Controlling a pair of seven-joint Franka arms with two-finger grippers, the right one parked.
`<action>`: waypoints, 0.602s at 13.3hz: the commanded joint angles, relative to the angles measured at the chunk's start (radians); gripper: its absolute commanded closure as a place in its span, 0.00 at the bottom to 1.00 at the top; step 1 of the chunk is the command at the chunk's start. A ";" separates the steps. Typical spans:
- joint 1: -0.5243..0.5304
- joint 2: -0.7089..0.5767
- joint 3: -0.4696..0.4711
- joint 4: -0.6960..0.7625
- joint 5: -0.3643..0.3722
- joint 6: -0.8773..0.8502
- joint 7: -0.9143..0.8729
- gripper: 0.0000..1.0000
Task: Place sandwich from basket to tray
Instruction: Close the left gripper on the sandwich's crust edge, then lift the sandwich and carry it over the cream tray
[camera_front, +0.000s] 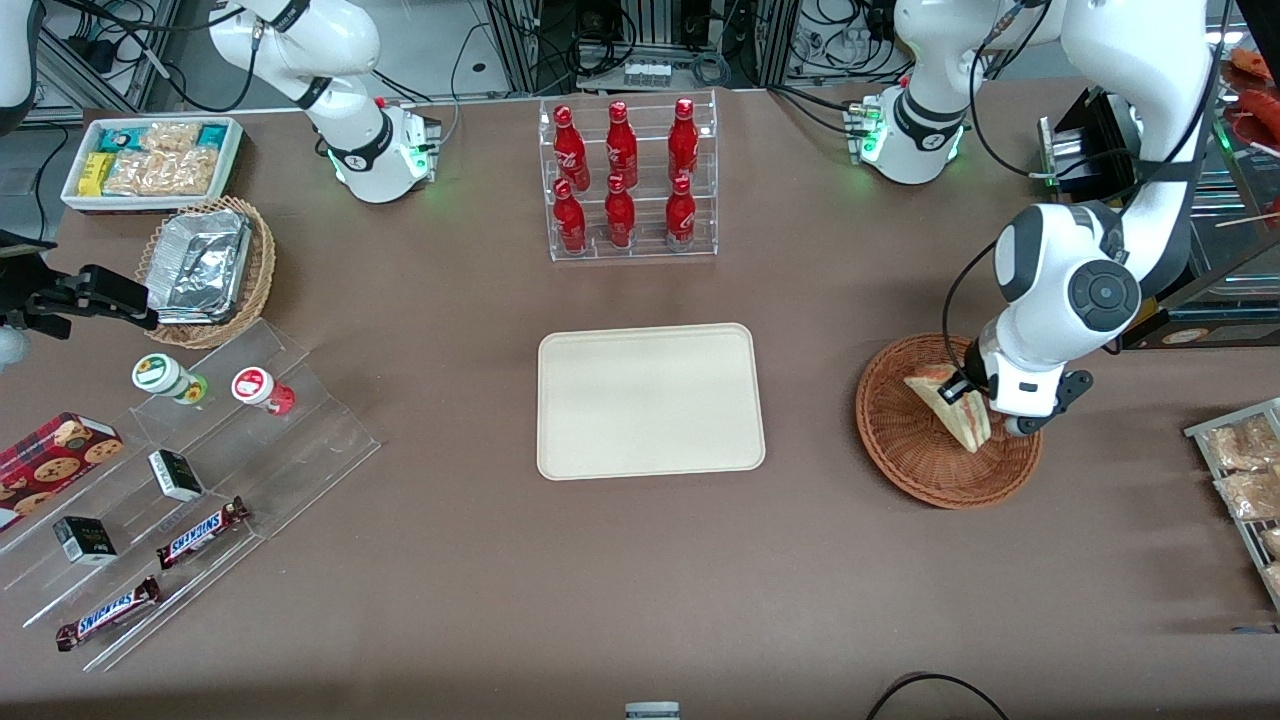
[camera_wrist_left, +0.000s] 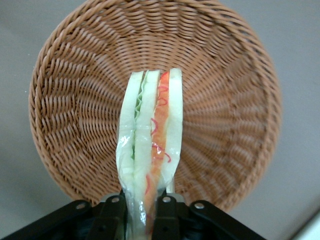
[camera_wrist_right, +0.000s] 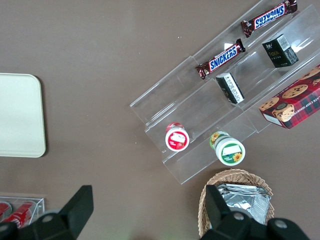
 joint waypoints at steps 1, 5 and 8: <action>-0.079 -0.007 -0.005 0.070 0.017 -0.078 -0.004 1.00; -0.228 0.045 -0.008 0.139 0.031 -0.080 -0.009 1.00; -0.336 0.128 -0.008 0.253 0.025 -0.127 -0.026 1.00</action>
